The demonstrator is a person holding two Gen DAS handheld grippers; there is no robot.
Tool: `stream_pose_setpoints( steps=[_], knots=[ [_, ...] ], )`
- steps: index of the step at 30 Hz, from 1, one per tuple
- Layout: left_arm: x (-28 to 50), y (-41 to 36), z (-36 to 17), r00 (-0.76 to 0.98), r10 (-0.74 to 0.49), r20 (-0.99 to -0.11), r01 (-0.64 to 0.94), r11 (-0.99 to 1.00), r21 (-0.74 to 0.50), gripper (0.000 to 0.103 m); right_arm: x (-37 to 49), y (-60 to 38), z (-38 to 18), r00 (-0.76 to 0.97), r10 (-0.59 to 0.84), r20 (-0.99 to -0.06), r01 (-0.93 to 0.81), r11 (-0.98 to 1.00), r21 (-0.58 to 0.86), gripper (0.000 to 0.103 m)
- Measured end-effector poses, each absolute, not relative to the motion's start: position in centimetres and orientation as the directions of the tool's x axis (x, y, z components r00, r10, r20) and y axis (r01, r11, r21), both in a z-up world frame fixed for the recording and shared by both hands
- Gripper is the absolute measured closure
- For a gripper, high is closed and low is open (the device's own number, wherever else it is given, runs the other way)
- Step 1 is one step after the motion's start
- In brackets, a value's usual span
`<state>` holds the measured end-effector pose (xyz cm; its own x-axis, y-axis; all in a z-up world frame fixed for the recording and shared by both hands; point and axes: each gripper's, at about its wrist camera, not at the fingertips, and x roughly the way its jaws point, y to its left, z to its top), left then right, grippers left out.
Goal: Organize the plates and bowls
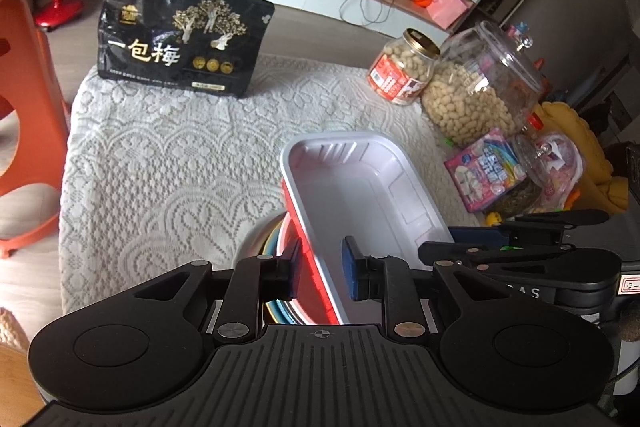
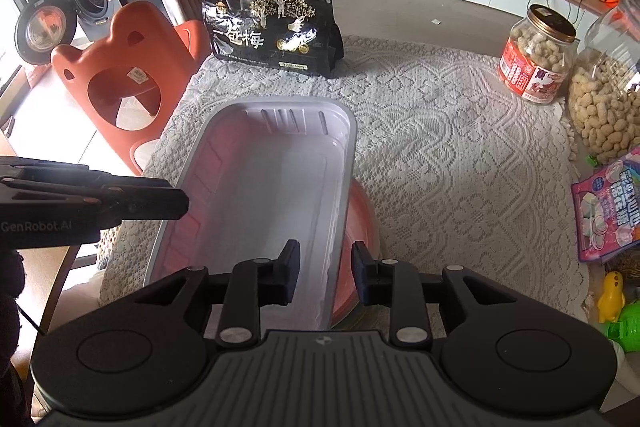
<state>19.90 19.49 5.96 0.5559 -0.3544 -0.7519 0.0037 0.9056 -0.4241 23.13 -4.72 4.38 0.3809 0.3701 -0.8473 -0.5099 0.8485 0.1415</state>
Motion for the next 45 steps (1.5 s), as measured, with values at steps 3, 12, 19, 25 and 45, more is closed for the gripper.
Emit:
stream_pose_setpoints(
  steps=[3,12,19,25,45],
  knots=[
    [20.1,20.4,5.6,0.558,-0.331,-0.761,-0.038,0.906,-0.422,0.079,23.4,-5.5,4.8,0.395,0.38,-0.837,-0.49,0.857,0.158,0.069],
    [19.6,20.4,5.0,0.568,-0.304,-0.764,-0.055,0.913,-0.404,0.079,23.8,-7.3,4.0,0.384,0.397,-0.834,-0.451,0.869,0.206,0.069],
    [15.4,18.8,7.5,0.708,-0.162,-0.688,-0.078,0.949,-0.304,0.079,21.5,-9.6,5.1,0.441,0.523,-0.73,-0.469,0.827,0.309,0.069],
    [8.2,14.6,8.2,0.813,-0.011,-0.582,-0.137,0.968,-0.209,0.079,17.8,-13.5,5.5,0.482,0.645,-0.593,-0.482,0.761,0.434,0.065],
    [-5.8,-0.1,-0.9,0.846,0.128,-0.518,-0.155,0.988,-0.007,0.087,1.0,-19.9,-6.1,0.65,0.596,-0.472,-0.461,0.802,0.378,0.049]
  ],
)
